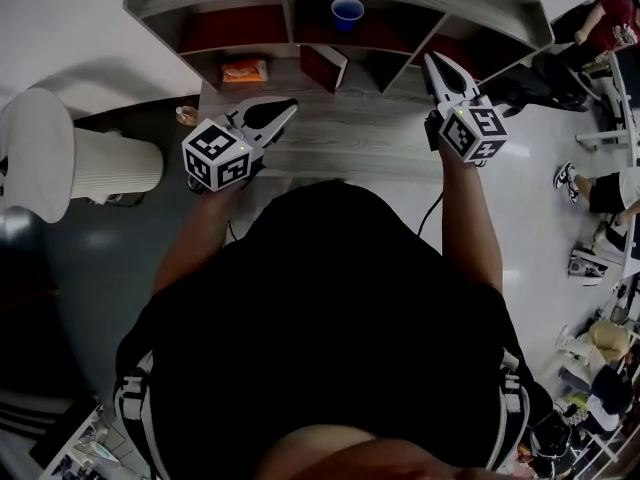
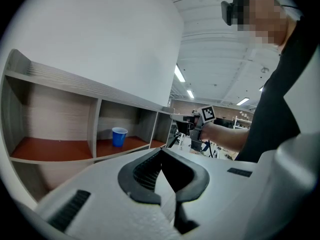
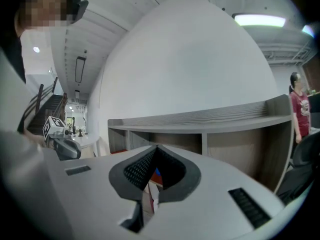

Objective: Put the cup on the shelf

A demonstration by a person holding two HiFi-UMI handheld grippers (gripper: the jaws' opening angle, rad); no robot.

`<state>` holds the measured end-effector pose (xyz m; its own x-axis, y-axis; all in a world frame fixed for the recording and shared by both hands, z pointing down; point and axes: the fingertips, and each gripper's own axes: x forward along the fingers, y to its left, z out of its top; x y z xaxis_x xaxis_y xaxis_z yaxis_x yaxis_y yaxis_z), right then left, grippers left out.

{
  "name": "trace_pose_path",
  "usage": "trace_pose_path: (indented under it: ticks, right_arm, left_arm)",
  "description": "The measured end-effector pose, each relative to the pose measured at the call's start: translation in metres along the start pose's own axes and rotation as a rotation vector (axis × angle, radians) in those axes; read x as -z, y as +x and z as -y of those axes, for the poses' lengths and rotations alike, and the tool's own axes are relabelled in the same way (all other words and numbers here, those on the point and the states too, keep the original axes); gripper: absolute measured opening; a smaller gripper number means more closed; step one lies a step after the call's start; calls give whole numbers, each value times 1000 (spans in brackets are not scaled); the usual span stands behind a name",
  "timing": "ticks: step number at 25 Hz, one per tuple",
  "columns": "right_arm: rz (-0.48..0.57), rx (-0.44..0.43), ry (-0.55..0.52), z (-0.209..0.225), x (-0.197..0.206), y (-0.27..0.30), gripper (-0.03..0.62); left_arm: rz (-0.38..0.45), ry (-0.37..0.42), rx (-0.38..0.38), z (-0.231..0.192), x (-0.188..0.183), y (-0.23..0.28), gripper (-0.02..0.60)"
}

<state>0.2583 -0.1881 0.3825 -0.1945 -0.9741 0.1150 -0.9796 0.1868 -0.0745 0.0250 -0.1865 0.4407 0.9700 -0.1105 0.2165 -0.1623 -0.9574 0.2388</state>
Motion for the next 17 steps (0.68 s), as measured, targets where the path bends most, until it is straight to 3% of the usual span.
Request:
trace_pose_path:
  ticks: [9, 17]
  right_arm:
    - [63, 70, 14, 3, -13, -30, 8]
    - [79, 89, -68, -16, -22, -49, 8]
  left_arm:
    - [-12, 13, 34, 6, 0, 4, 17]
    - [-15, 20, 54, 11, -1, 8, 17]
